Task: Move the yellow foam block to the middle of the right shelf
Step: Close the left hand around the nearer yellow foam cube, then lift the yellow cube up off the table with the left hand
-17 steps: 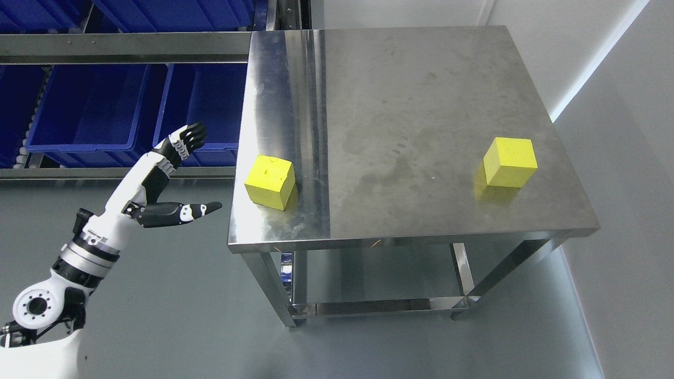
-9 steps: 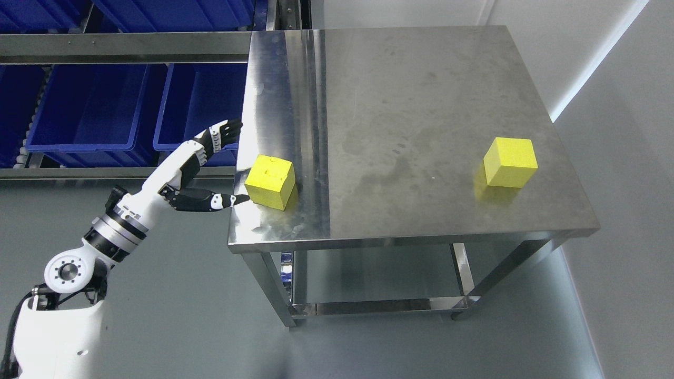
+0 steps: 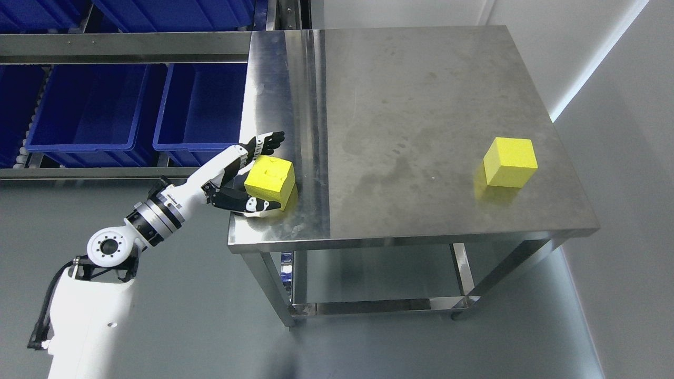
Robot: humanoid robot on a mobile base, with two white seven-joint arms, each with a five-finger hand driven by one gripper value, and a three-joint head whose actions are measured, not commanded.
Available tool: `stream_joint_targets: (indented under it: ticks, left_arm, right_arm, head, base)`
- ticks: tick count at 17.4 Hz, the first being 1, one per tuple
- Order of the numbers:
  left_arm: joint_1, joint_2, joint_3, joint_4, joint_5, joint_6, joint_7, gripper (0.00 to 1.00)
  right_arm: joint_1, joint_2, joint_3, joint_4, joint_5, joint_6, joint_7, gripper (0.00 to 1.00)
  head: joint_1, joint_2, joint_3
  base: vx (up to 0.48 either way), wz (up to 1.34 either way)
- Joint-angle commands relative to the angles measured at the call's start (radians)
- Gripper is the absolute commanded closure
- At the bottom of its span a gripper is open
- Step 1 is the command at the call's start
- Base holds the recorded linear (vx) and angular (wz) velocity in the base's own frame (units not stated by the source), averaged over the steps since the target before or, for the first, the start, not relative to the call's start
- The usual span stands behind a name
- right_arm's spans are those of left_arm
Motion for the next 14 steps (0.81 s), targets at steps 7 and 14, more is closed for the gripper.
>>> stream_joint_targets:
  ticks: [7, 14]
  left_arm:
    - [-0.063, -0.037, -0.051, 0.196, -0.024, -0.001, -0.011, 0.37]
    - [-0.129, -0.213, 0.251, 0.165, 0.062, -0.078, 0.033, 0.54]
  right_arm:
    - [-0.003, -0.017, 0.0, -0.017, -0.002, 0.0, 0.0, 0.0]
    - [-0.001, -0.017, 0.0, -0.017, 0.0, 0.0, 0.0, 0.0]
  head:
    - [0.0, 0.0, 0.0]
    - [0.0, 0.0, 0.0]
  base:
    - [-0.012, -0.04]
    - [-0.006, 0.01]
